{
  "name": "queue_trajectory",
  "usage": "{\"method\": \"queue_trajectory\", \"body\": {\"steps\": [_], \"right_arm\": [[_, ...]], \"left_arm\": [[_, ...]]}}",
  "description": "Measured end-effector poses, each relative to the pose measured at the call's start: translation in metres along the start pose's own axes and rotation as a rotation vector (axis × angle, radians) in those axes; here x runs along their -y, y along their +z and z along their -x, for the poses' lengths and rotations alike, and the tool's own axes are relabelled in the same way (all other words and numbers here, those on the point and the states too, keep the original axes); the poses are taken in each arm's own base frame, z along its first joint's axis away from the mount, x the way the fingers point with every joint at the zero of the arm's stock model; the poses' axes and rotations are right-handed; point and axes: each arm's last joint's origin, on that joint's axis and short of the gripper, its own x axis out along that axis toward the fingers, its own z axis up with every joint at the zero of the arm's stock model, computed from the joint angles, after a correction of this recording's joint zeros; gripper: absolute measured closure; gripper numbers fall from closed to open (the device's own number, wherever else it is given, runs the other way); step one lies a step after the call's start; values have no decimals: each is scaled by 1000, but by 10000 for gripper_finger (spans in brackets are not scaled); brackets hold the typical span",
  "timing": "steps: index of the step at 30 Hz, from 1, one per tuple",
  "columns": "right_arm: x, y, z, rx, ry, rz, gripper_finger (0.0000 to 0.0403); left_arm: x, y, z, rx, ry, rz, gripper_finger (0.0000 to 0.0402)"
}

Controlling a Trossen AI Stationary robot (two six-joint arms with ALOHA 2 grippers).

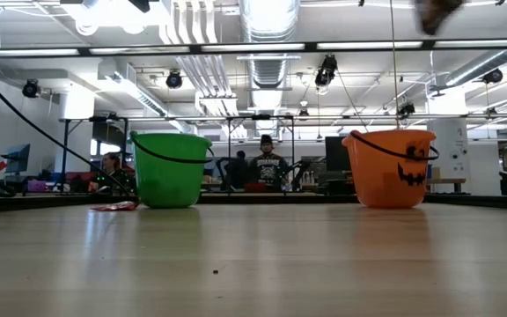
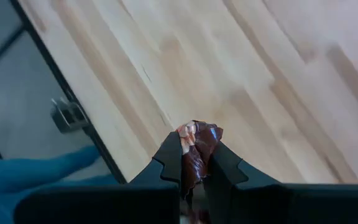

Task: Sort candy
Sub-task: Put the brown candy into the black bucket

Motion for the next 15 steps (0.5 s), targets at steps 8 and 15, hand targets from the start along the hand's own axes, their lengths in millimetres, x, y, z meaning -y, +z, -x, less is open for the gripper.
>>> {"method": "queue_trajectory", "body": {"steps": [8,15], "right_arm": [[-15,-50,2,-106,-65,-67,381],[-26,-91,5,-137,-100,-155,381]], "left_arm": [[-1,-1,0,-8,4,-9,286],[0,-1,0,-9,3,-23,286]]}}
